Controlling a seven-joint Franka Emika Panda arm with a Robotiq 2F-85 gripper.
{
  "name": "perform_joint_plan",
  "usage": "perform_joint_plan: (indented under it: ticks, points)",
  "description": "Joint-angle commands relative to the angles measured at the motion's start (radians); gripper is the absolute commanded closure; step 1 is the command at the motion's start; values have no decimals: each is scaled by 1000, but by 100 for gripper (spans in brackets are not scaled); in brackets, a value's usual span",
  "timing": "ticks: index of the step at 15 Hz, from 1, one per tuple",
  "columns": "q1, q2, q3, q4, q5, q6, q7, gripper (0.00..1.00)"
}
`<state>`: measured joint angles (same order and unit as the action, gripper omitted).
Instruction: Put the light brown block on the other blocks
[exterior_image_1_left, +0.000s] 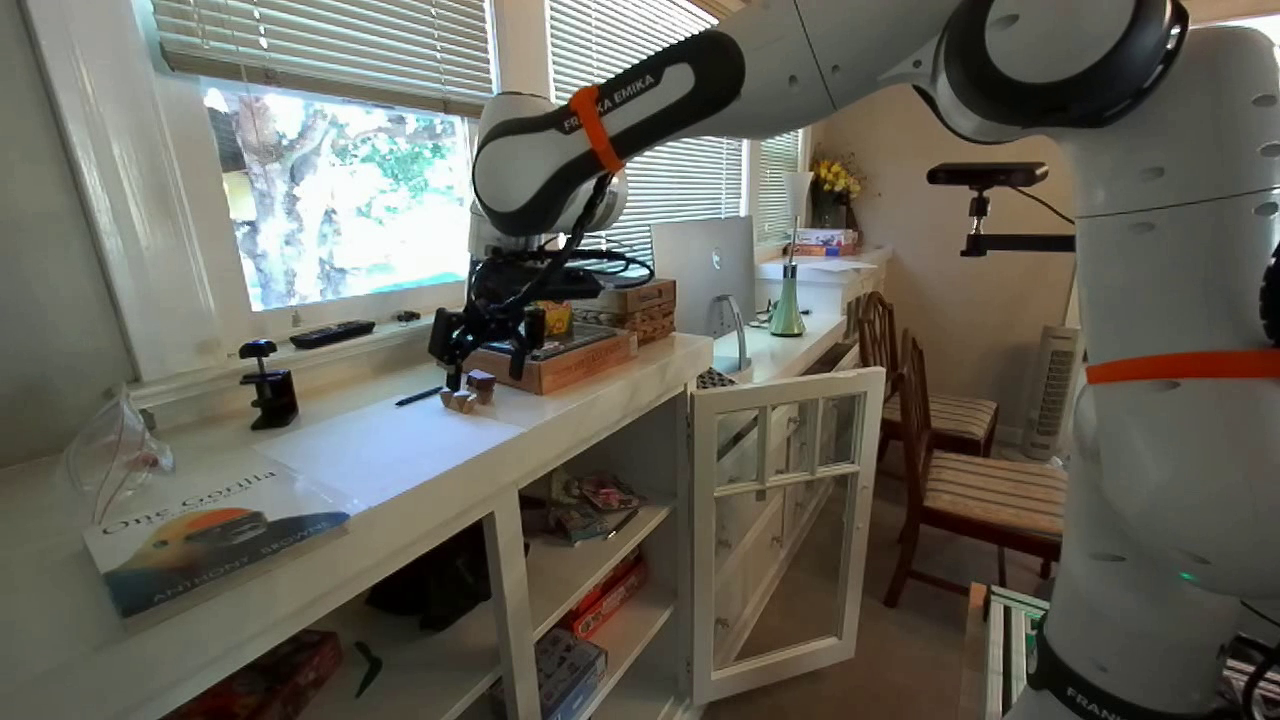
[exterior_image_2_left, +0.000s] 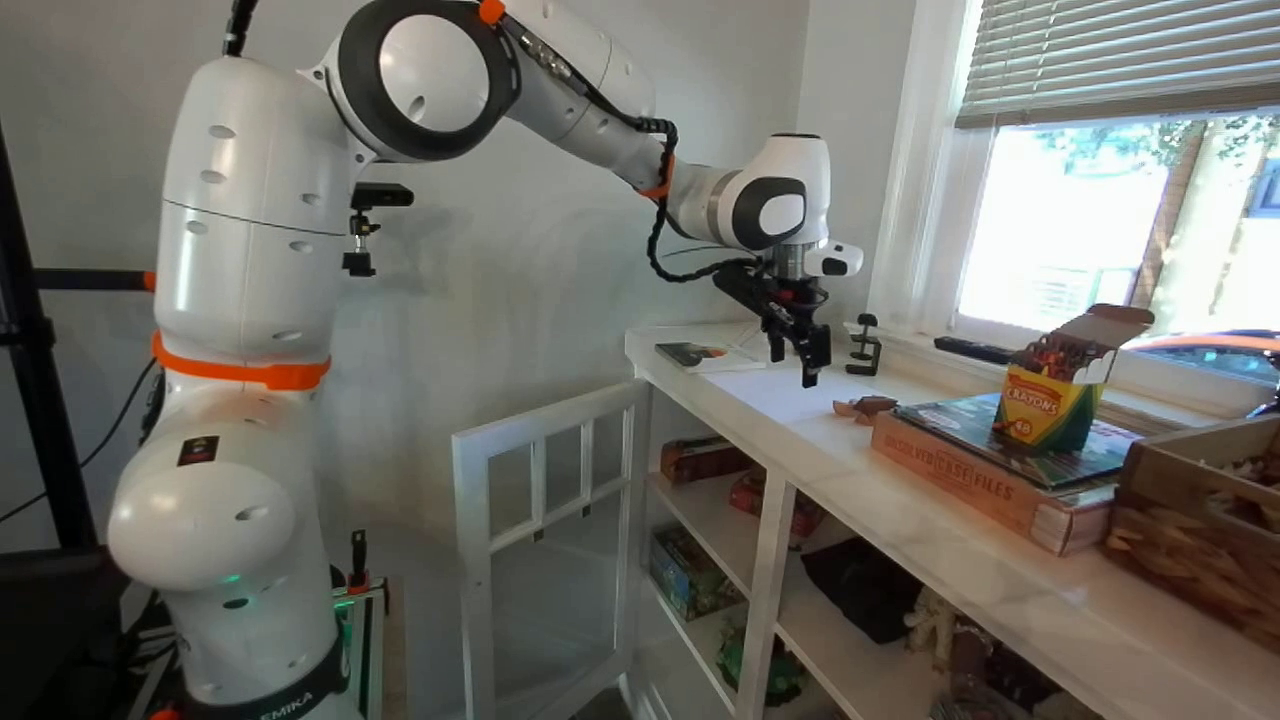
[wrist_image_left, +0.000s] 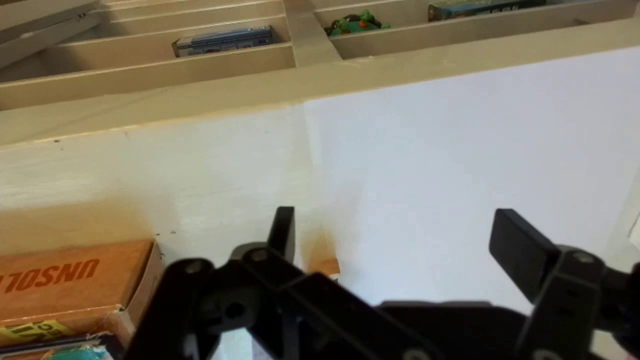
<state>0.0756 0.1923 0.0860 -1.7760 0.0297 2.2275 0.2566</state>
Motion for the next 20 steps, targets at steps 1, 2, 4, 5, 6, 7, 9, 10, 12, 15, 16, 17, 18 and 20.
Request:
perform_joint_plan:
  ticks: [1,2,4,5,6,7,9,10,12,15,16,17,18,20]
  points:
    - [35,34,-25,0,-57,79,123,0]
    - [42,44,-32,2,-79,97,154,0]
    - [52,64,-45,6,-109,123,203,0]
    - [58,72,-52,7,-120,135,228,0]
    - [62,83,-58,10,-123,142,249,0]
    - [65,92,-63,13,-122,147,265,0]
    - [71,108,-71,15,-122,172,293,0]
    - [73,112,-76,16,-121,186,303,0]
    - [81,125,-87,19,-123,223,327,0]
    - [91,144,-106,28,-126,260,360,3]
    - [94,149,-111,30,-127,266,369,5]
    - [97,154,-115,33,-127,274,376,5]
    - [99,158,-120,36,-130,280,384,7]
    - [105,165,-129,43,-134,291,397,20]
